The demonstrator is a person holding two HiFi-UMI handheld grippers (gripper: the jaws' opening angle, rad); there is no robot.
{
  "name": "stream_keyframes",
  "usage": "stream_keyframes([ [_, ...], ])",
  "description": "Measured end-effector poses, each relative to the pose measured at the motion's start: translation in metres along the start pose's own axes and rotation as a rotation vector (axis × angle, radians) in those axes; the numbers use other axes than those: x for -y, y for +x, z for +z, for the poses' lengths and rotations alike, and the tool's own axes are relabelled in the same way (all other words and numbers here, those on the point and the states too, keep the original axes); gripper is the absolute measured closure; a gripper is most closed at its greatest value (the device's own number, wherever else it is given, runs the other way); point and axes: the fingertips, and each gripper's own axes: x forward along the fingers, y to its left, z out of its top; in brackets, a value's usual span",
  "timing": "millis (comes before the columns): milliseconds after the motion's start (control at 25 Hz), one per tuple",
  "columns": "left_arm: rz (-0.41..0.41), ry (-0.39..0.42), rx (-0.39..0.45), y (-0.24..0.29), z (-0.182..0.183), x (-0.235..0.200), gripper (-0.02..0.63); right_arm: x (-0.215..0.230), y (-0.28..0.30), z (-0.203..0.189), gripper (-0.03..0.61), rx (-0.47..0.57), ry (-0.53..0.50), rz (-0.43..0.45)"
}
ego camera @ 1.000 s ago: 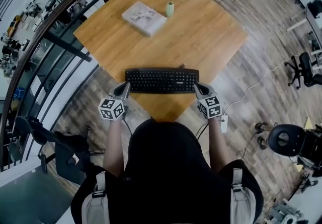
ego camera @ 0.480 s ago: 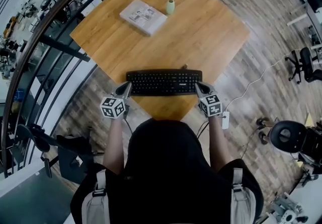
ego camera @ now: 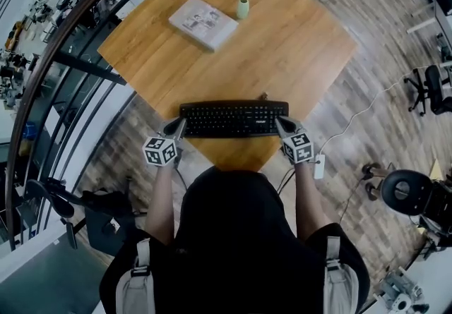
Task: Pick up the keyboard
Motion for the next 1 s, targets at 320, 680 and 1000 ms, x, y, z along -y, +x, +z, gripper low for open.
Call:
stream_keyframes([
  [320, 0.036, -0.025, -0.02, 0.004, -0.01, -0.011, 0.595, 0.012, 0.009, -0.016, 0.526, -0.052, 0.008, -0.017],
  [680, 0.069, -0.048, -0.042, 0.002, -0.021, -0.021, 0.563, 0.022, 0.012, -0.013, 0.514, -0.071, -0.007, -0.027],
  [1000, 0.084, -0.052, -0.08, 0.004, -0.033, -0.029, 0.489, 0.029, 0.018, -0.023, 0.494, -0.117, -0.017, -0.041],
])
